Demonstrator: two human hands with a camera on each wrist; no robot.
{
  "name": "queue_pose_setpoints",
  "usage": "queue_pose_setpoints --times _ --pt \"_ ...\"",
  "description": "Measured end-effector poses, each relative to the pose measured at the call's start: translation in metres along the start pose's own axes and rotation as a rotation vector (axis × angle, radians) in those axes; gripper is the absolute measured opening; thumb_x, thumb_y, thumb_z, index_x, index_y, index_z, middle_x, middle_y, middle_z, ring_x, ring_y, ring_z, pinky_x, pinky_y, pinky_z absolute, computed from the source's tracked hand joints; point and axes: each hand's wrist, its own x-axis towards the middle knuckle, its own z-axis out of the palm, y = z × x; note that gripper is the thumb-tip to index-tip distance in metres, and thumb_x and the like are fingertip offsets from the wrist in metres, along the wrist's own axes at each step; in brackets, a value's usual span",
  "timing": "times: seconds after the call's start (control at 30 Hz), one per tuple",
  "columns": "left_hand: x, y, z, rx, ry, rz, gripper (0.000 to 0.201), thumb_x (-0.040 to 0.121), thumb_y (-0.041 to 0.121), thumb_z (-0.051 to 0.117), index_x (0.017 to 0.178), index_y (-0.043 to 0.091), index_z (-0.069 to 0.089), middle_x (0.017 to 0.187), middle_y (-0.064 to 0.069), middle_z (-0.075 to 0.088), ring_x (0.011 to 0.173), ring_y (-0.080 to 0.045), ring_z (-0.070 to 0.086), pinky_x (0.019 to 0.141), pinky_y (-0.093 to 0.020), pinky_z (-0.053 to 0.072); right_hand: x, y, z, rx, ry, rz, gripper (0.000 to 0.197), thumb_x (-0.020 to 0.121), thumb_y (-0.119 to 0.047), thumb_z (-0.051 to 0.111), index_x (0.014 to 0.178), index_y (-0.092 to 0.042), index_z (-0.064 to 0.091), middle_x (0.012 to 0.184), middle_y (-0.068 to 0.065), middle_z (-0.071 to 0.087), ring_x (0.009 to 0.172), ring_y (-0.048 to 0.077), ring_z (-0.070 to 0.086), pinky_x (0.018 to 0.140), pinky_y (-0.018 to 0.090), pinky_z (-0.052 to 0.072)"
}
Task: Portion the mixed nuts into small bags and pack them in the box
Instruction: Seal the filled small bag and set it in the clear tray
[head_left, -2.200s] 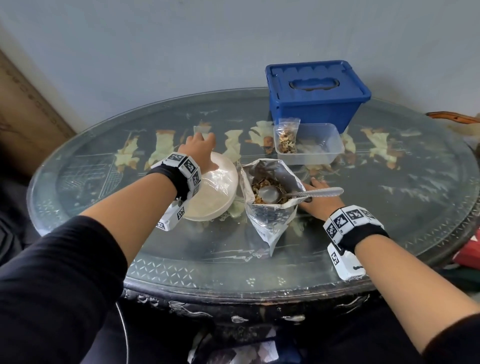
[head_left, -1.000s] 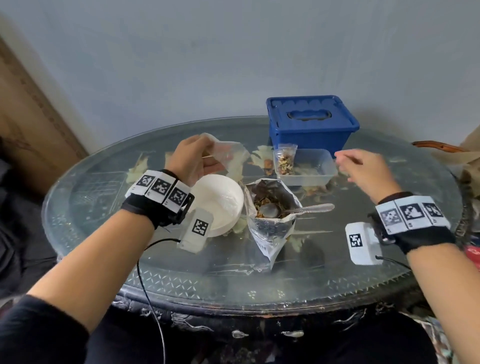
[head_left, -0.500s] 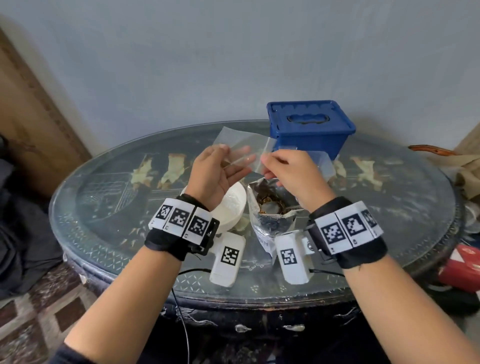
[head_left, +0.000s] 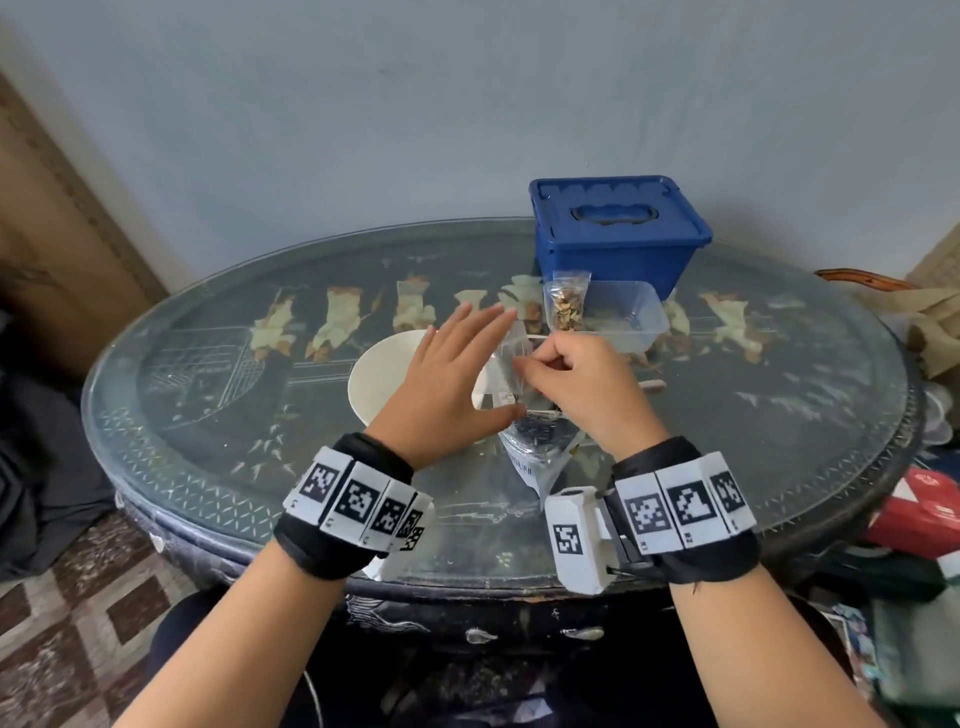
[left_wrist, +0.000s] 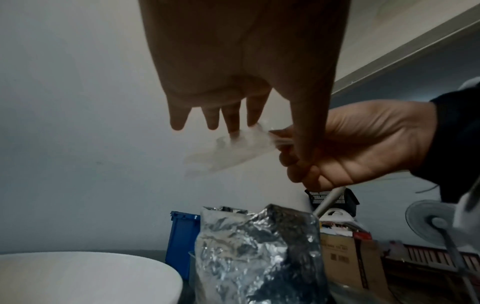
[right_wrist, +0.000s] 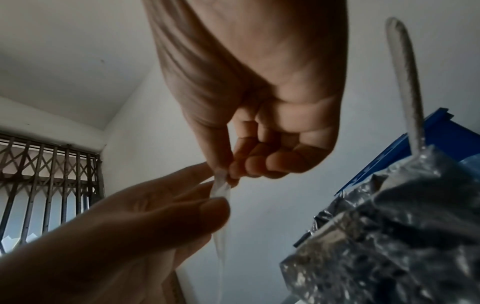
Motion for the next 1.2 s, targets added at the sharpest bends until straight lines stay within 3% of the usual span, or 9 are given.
queue_pose_setpoints --times 0.07,0.17,0.33,0.4,0.57,0.67,0.83,1.07,1.2 --pt "-0.002 0.000 0.001 0.014 -0.038 -0.025 0.083 0.071 0.058 0.049 0.143 0.025 0.024 0.144 -0.005 0.040 0.139 -0.026 0.027 0.111 -0.050 0.025 -0.004 0.002 0.002 -0.014 -0.010 0.004 0.021 0.084 -0.023 0.067 0.068 -0.012 0.059 0.059 -0.010 0.053 0.052 0.000 0.046 0.054 0.013 0.034" --pt "-0.002 -0.002 0.001 0.007 -0.009 -0.018 0.080 0.070 0.058 0.053 0.135 0.013 0.044 0.129 -0.006 0.054 0.124 -0.024 0.045 0.103 -0.041 0.034 -0.011 0.003 0.004 0.006 -0.021 0.028 0.022 0.082 -0.024 0.069 0.065 -0.016 0.058 0.058 -0.011 0.053 0.052 0.000 0.046 0.055 0.014 0.035" --pt "-0.010 -0.002 0.007 -0.110 0.022 -0.087 0.069 0.067 0.047 0.070 0.122 0.010 0.051 0.115 0.000 0.059 0.108 -0.016 0.051 0.094 -0.026 0.036 -0.019 0.004 0.006 0.050 0.007 0.034 0.027 0.089 -0.028 0.059 0.078 -0.005 0.062 0.071 0.005 0.061 0.067 0.014 0.055 0.067 0.029 0.044" --pt "-0.015 -0.001 0.011 -0.130 0.027 -0.109 0.065 0.067 0.041 0.074 0.120 0.009 0.052 0.112 -0.001 0.060 0.106 -0.019 0.053 0.093 -0.030 0.038 -0.022 0.005 0.007 0.105 0.046 0.037 0.021 0.090 -0.025 0.056 0.086 -0.006 0.061 0.079 0.004 0.062 0.074 0.013 0.057 0.070 0.025 0.046" --pt "-0.025 0.001 0.020 -0.162 0.071 -0.169 0.063 0.067 0.047 0.068 0.114 0.008 0.054 0.108 -0.001 0.061 0.103 -0.022 0.055 0.089 -0.037 0.042 -0.037 0.005 0.009 0.179 -0.010 -0.011 0.002 0.088 -0.009 0.059 0.087 -0.010 0.059 0.075 -0.009 0.058 0.066 -0.004 0.052 0.063 0.008 0.040" --pt "-0.028 0.005 0.023 -0.195 0.083 -0.189 0.065 0.067 0.055 0.057 0.113 0.009 0.055 0.107 0.003 0.060 0.101 -0.016 0.054 0.088 -0.035 0.041 -0.040 0.008 0.012 0.151 -0.011 -0.036 0.009 0.088 -0.007 0.057 0.085 -0.013 0.063 0.076 -0.012 0.061 0.070 0.001 0.056 0.065 0.010 0.042" --pt "-0.029 0.010 0.025 -0.213 0.119 -0.155 0.054 0.072 0.050 0.058 0.108 0.009 0.059 0.103 0.003 0.064 0.096 -0.013 0.054 0.084 -0.039 0.046 -0.039 0.011 0.013 0.038 0.002 -0.016 0.014 0.089 -0.014 0.059 0.094 -0.015 0.072 0.090 -0.002 0.067 0.080 0.010 0.062 0.070 0.009 0.045" --pt "-0.029 0.006 0.024 -0.114 0.057 -0.085 0.061 0.074 0.049 0.057 0.125 0.015 0.054 0.111 0.001 0.066 0.106 -0.019 0.057 0.094 -0.043 0.042 -0.039 0.007 0.013 0.006 0.009 0.008 0.018 0.085 -0.022 0.067 0.100 -0.014 0.070 0.090 -0.004 0.065 0.080 0.007 0.061 0.072 0.012 0.047" --pt "-0.027 0.004 0.023 -0.027 0.073 -0.052 0.052 0.075 0.049 0.056 0.111 0.012 0.061 0.104 0.000 0.068 0.099 -0.022 0.062 0.088 -0.048 0.045 -0.037 0.007 0.013 -0.025 0.003 -0.005 0.016 0.085 -0.025 0.067 0.097 -0.015 0.070 0.089 -0.003 0.064 0.076 0.001 0.058 0.069 0.006 0.043"
